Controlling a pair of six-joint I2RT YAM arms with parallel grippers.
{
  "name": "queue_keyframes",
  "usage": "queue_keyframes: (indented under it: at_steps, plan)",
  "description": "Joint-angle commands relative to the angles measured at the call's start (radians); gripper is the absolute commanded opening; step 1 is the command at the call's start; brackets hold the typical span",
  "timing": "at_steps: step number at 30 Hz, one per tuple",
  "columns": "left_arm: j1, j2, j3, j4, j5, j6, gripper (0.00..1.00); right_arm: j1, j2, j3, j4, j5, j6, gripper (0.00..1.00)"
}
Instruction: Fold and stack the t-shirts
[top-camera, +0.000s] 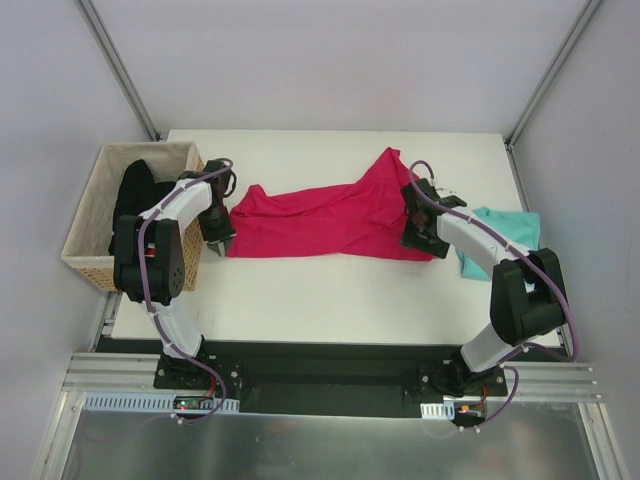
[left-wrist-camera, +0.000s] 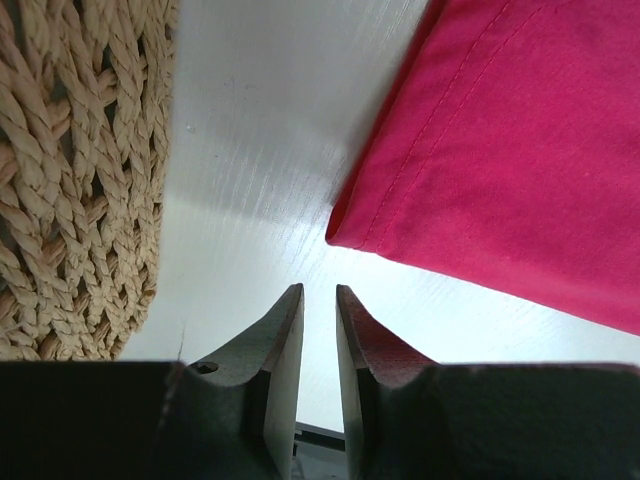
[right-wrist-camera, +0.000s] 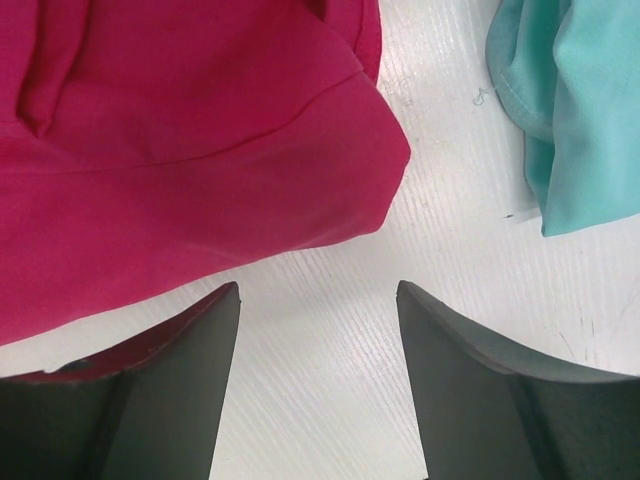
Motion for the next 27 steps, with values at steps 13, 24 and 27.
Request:
queue_keyframes:
  at_steps: [13,24,27]
  plan:
    - [-0.008,0.001,-0.019,0.037,0.012,0.001,0.21,0.003,-0.051,0.011,-0.012,-0.013,0.0,0.68]
    - [-0.008,0.03,-0.013,0.06,0.037,0.009,0.22,0.003,-0.022,0.051,-0.024,-0.02,-0.007,0.67]
    - [-0.007,0.036,-0.014,0.067,0.04,0.01,0.23,0.003,-0.022,0.054,-0.024,-0.02,-0.009,0.67]
